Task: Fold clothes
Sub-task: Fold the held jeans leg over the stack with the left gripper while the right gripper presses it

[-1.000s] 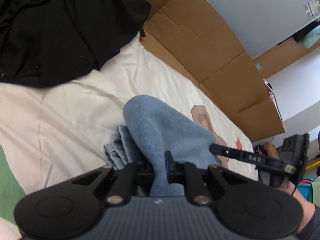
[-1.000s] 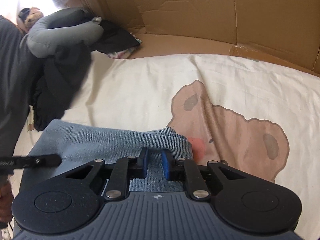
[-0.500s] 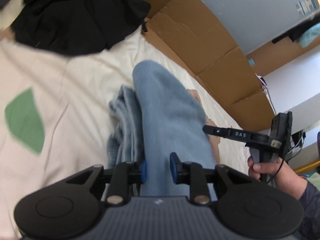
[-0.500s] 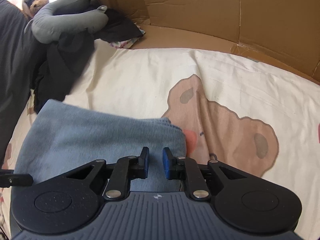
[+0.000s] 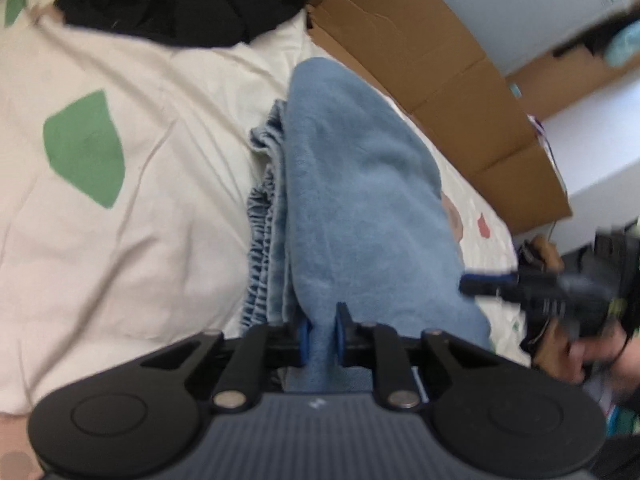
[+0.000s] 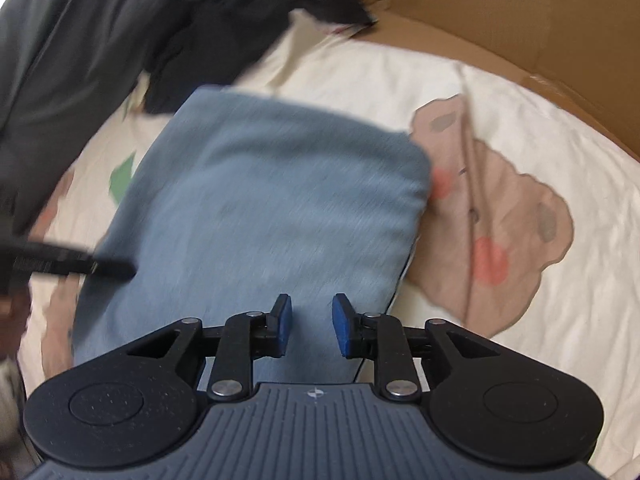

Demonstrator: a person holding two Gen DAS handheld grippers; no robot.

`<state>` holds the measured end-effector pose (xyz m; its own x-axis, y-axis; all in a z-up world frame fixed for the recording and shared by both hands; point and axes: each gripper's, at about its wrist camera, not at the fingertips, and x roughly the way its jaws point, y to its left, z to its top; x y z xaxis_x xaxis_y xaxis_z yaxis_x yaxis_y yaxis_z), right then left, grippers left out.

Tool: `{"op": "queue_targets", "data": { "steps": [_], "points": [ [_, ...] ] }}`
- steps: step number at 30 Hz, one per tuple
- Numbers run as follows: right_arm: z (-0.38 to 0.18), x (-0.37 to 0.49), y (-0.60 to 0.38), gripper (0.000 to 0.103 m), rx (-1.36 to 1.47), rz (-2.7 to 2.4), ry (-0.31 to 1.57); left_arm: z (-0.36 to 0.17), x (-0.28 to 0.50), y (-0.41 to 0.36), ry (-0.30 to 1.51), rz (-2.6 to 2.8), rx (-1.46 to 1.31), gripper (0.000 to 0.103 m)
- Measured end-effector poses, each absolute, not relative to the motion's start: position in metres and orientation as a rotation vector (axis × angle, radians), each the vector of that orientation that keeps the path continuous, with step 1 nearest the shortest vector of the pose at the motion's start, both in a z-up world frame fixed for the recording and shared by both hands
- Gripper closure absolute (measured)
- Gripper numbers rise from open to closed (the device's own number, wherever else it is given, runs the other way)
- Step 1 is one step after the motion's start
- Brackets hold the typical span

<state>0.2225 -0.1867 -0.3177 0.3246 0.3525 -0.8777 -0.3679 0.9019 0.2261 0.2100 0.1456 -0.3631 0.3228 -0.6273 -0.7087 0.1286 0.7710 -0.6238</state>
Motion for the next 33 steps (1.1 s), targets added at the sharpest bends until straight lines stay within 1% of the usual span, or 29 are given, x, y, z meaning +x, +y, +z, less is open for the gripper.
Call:
{"op": "queue_targets", "data": {
  "steps": [9,13,16,21,22,24,25,27,28,29,33],
  "points": [
    [-0.322,0.169,-0.179,0.074,-0.006,0.389,1.127,-0.354,0.199,0.161,1.153,-0.509,-0.634,0.087],
    [-0.329,0.144,-0.181,0.074,0.0,0.335,1.149,-0.344,0.186,0.161,1.149,-0.51,-0.578,0.088],
    [-0.336,0.122,-0.187,0.074,0.054,0.302,1.179,-0.339,0.183,0.162,1.153,-0.494,-0.544,0.088],
    [-0.325,0.114,-0.199,0.073,0.125,0.271,1.193,-0.32,0.18,0.168,1.147,-0.447,-0.488,0.089],
    [-0.321,0.114,-0.202,0.073,0.146,0.257,1.186,-0.314,0.179,0.17,1.139,-0.437,-0.487,0.091],
    [-0.313,0.115,-0.201,0.073,0.174,0.249,1.161,-0.305,0.179,0.172,1.125,-0.426,-0.49,0.09],
    [-0.311,0.116,-0.198,0.073,0.182,0.26,1.148,-0.301,0.179,0.173,1.12,-0.425,-0.494,0.089],
    [-0.307,0.119,-0.191,0.073,0.199,0.281,1.121,-0.301,0.18,0.171,1.137,-0.419,-0.493,0.073],
    [-0.304,0.12,-0.188,0.073,0.207,0.292,1.107,-0.305,0.18,0.17,1.151,-0.42,-0.497,0.055],
    [-0.305,0.121,-0.183,0.073,0.202,0.305,1.105,-0.308,0.178,0.169,1.159,-0.418,-0.497,0.049],
    [-0.319,0.123,-0.161,0.073,0.185,0.351,1.134,-0.326,0.171,0.161,1.206,-0.463,-0.51,0.049]
  ]
}}
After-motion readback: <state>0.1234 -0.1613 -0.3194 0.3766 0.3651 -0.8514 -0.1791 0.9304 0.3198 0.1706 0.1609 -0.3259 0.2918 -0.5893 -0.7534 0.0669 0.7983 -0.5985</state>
